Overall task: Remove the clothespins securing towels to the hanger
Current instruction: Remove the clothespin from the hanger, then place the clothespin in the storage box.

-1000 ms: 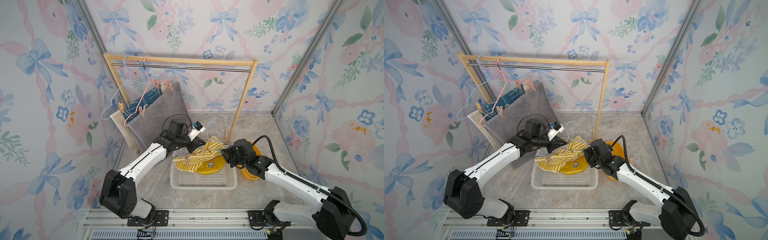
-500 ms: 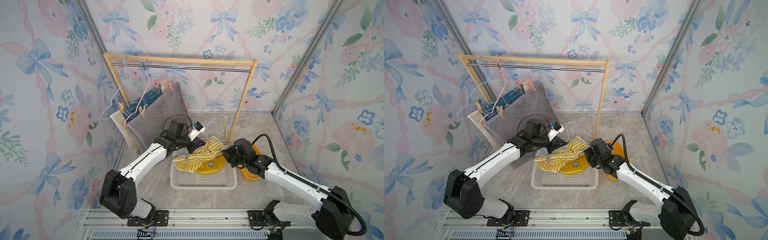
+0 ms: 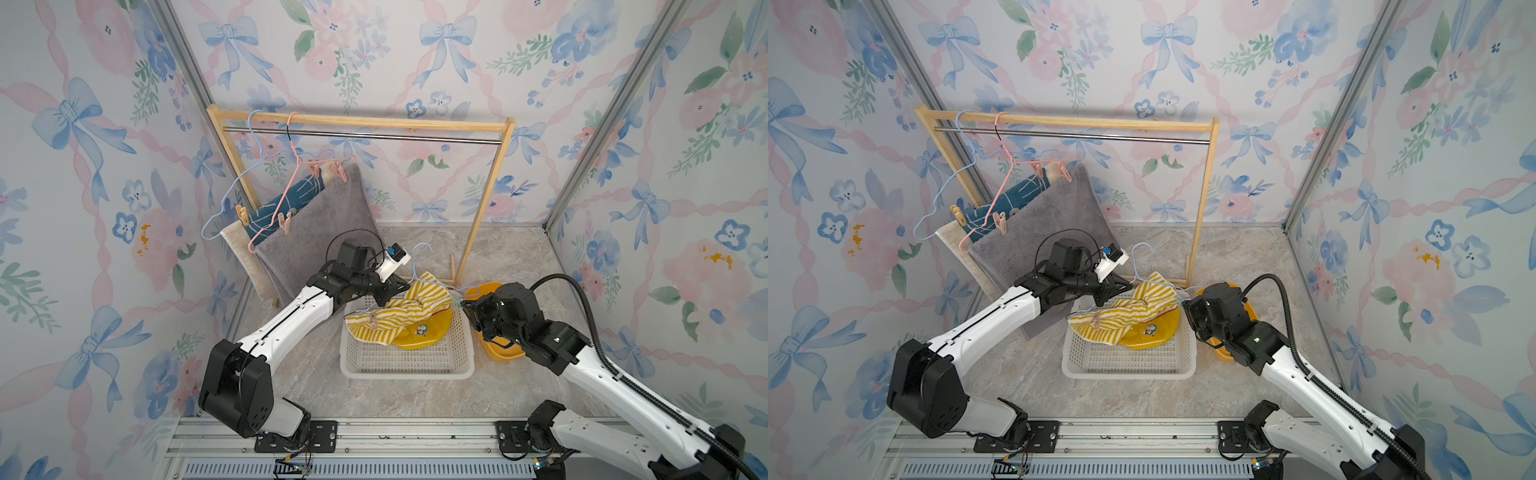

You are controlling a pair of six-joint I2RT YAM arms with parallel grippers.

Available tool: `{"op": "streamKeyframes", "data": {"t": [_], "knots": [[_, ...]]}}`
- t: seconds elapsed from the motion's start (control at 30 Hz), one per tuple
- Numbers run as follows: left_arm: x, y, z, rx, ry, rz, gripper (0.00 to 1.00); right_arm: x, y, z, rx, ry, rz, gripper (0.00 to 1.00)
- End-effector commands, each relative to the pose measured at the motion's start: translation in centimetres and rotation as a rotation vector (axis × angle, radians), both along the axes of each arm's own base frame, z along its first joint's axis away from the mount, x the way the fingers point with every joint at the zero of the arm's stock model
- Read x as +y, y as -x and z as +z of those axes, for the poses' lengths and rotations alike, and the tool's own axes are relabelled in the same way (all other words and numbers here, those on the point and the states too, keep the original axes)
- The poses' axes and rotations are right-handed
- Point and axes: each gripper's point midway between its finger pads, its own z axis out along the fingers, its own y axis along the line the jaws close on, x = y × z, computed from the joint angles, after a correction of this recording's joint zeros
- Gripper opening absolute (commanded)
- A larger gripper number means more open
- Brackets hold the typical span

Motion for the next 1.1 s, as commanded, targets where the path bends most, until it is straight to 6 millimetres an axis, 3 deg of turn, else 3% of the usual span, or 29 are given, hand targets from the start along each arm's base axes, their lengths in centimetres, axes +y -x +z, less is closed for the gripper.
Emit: {"op": "streamKeyframes", "data": {"t": [0.0, 0.17, 0.37, 0.6, 0.77, 1.07], "knots": [[-0.3, -0.2, 1.2, -0.019, 0.018, 0.003, 0.00, -4.3, 1.8, -1.5, 0.058, 0.118, -0.042, 0.10], [-0.3, -0.2, 1.2, -0.017, 0.019, 0.002, 0.00, -9.6, 2.7, -3.5, 0.114, 0.182, -0.148, 0.10], [-0.4, -0.3, 1.4, -0.021, 0.024, -0.005, 0.00, -12.9, 0.1, -7.5, 0.201, 0.261, -0.193, 0.11], [-0.5, -0.1, 1.7, -0.026, 0.029, -0.011, 0.00, -11.8, -4.6, -12.6, 0.329, 0.390, -0.075, 0.11], [-0.6, 0.2, 1.8, -0.030, 0.028, -0.013, 0.00, -10.7, -6.9, -13.9, 0.383, 0.501, -0.002, 0.12], [-0.5, 0.2, 2.2, -0.044, 0.030, -0.009, 0.00, -9.6, -8.8, -16.2, 0.470, 0.571, 0.136, 0.20]]}}
